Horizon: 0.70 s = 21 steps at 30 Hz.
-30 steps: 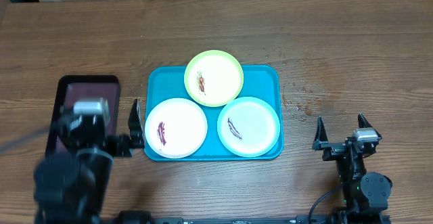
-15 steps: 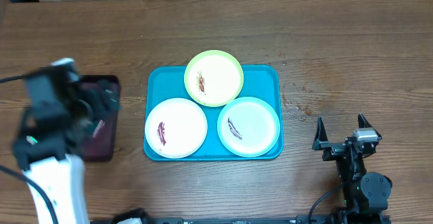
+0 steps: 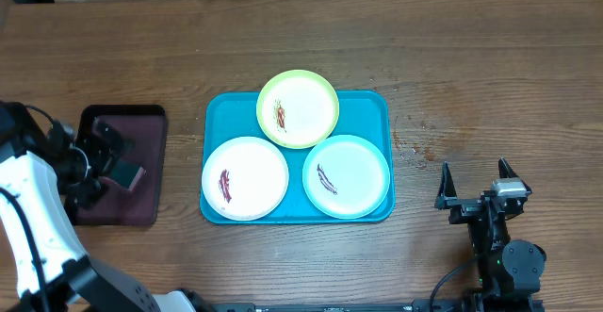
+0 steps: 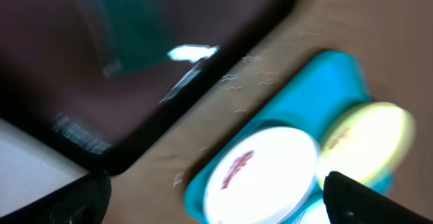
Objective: Clean dirty plates on tray and stack at the side
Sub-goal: 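Move the left gripper over the sponge in the dark tray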
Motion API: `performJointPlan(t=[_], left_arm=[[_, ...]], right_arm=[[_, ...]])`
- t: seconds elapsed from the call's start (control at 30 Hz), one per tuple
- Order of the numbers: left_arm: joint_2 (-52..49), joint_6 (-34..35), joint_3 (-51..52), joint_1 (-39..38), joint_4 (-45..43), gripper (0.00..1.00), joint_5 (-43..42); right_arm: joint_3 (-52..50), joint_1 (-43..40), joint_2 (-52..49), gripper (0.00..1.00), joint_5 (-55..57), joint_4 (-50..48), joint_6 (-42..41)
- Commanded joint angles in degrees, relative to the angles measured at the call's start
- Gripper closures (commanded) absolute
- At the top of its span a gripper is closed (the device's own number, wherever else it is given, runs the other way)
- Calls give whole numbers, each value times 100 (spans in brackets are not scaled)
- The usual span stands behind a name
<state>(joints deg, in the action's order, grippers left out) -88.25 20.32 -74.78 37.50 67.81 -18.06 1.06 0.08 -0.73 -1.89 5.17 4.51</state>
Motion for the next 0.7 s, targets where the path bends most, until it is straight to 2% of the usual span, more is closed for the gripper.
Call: performJointPlan(t=[0.0,0.33,0.67], left_arm=[[-101,992,-122,-39,116,0,1471],[-256,1182,31,-125,-691,0,1561],[-1401,1228,341,-114,-1473,0,1427]], right_arm=[[-59,-11,57,0,57,-35,2],[-59,-11,57,0,55,-37,2],[-59,-11,57,0,57,-35,2]])
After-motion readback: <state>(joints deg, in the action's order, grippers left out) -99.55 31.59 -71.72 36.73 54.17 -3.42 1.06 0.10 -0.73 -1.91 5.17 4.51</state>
